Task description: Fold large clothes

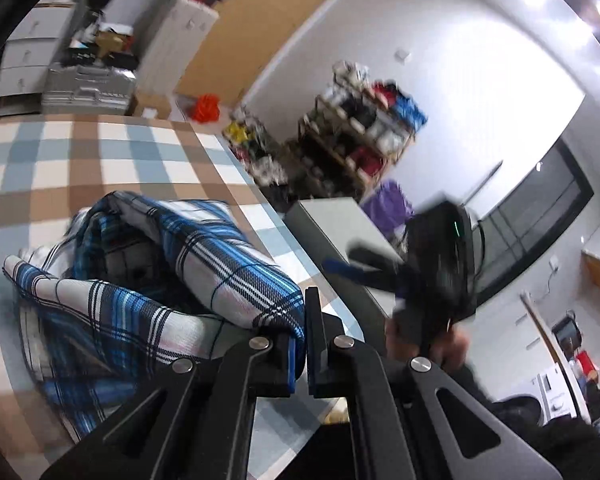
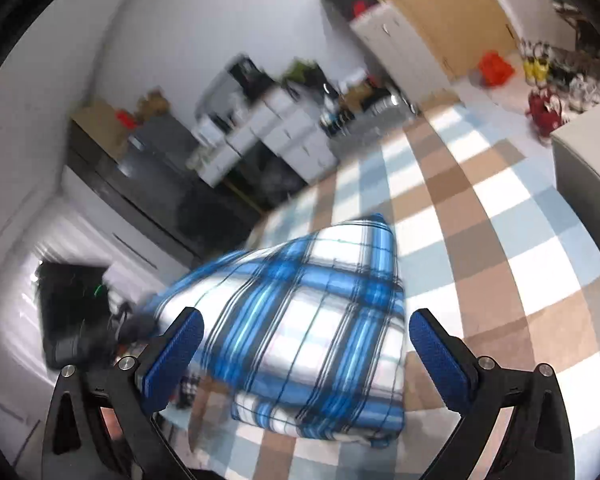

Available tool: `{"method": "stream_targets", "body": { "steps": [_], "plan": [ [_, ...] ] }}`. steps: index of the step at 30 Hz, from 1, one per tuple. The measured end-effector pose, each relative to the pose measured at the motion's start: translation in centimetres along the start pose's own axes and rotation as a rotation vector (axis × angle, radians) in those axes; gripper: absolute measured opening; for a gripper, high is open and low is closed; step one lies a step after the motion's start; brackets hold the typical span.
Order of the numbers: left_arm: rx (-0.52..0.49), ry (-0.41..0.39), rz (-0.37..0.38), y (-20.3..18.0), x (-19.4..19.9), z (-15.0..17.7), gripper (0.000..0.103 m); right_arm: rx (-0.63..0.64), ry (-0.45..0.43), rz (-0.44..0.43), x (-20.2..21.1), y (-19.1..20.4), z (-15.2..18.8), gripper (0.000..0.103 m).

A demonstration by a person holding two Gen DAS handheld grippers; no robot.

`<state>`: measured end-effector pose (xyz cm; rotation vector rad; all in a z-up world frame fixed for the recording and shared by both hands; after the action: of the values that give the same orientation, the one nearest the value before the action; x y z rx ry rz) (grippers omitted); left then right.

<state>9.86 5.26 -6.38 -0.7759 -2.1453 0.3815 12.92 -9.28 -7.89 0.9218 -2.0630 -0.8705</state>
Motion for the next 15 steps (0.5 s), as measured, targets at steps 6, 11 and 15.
{"method": "stream_targets", "body": {
  "steps": [6, 11, 15],
  "plan": [
    [0.026, -0.099, -0.019, -0.1, -0.8, 1.2, 0.000, 0.163, 0.419, 0.176, -10.8, 6.8, -2.4, 0.103],
    [0.000, -0.112, -0.008, -0.8, -0.6, 0.4, 0.000, 0.441, 0.748, 0.632, -18.9, 5.9, 0.5, 0.101],
    [-0.001, -0.102, -0.028, 0.5, -0.8, 1.2, 0.000, 0.484, 0.854, 0.868, -19.8, 2.8, 1.3, 0.071]
  ]
}}
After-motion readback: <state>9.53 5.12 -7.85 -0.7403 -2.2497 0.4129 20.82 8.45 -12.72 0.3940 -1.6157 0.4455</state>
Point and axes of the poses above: each gripper's, at about its wrist camera, not at the fingertips, and x roughly against the way its jaws point, y to its left, z to its underside, the point moved 9 cm from there along -x, roughly the way its jaws point, and after that the axes turned 15 degrees about -z, right-handed, at the moved point
